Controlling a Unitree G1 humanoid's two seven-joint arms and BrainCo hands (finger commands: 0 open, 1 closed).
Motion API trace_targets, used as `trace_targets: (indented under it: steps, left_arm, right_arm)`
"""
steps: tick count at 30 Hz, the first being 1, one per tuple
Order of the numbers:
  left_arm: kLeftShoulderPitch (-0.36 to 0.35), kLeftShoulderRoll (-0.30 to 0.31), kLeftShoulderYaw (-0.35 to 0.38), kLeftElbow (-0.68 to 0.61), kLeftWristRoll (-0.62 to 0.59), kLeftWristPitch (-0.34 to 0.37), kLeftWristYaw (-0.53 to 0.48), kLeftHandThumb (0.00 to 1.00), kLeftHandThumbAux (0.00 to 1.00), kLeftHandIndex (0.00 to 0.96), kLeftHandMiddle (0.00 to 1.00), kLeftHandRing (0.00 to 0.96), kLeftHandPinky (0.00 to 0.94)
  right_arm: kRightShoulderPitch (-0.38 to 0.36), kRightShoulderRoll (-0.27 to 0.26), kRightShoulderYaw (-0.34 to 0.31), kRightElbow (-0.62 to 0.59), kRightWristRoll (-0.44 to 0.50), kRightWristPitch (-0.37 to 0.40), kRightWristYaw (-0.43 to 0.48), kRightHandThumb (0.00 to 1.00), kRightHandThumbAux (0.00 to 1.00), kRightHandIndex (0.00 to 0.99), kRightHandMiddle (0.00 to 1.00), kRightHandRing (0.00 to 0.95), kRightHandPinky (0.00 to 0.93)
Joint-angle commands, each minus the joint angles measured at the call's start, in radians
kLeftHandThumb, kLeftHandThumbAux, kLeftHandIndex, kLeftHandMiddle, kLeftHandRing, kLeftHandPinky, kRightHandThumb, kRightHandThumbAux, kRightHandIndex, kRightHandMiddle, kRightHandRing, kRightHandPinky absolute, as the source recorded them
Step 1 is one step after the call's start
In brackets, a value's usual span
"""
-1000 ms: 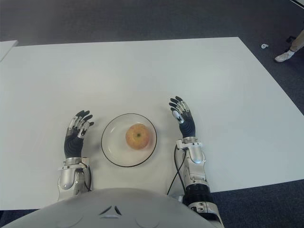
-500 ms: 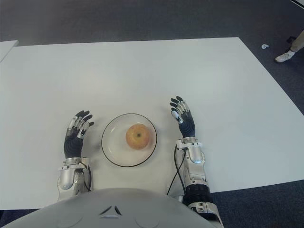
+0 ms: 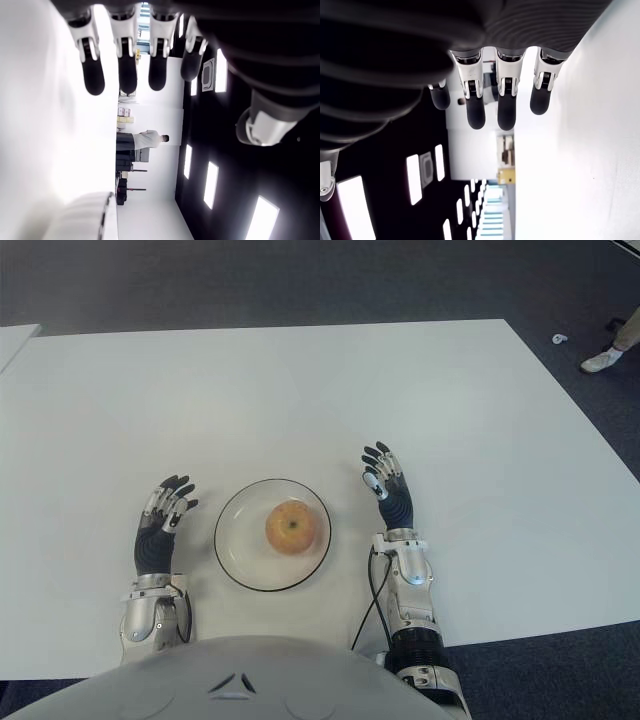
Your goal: Put the apples into the plate.
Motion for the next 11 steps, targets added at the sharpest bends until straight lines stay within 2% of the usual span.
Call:
trace_targets:
  steps: [1, 11]
  left_arm:
    - [0.024, -0.009, 0.004, 0.015, 0.01, 0.04, 0.016, 0.303, 0.487, 0.176, 0.202, 0.222, 0.268]
    - [0.037, -0.012, 0.014, -0.006, 0.01, 0.055, 0.02, 0.295, 0.487, 0.175, 0.203, 0.229, 0.269]
  right_arm:
    - [0.042, 0.001, -0.005, 0.033, -0.002, 0.043, -0.003, 0.19, 0.431, 0.088, 0.196, 0.181, 0.178]
    - [0.058, 0.0, -0.015, 0.028, 0.035, 0.064, 0.026, 0.19, 0.469, 0.083, 0.19, 0.204, 0.198]
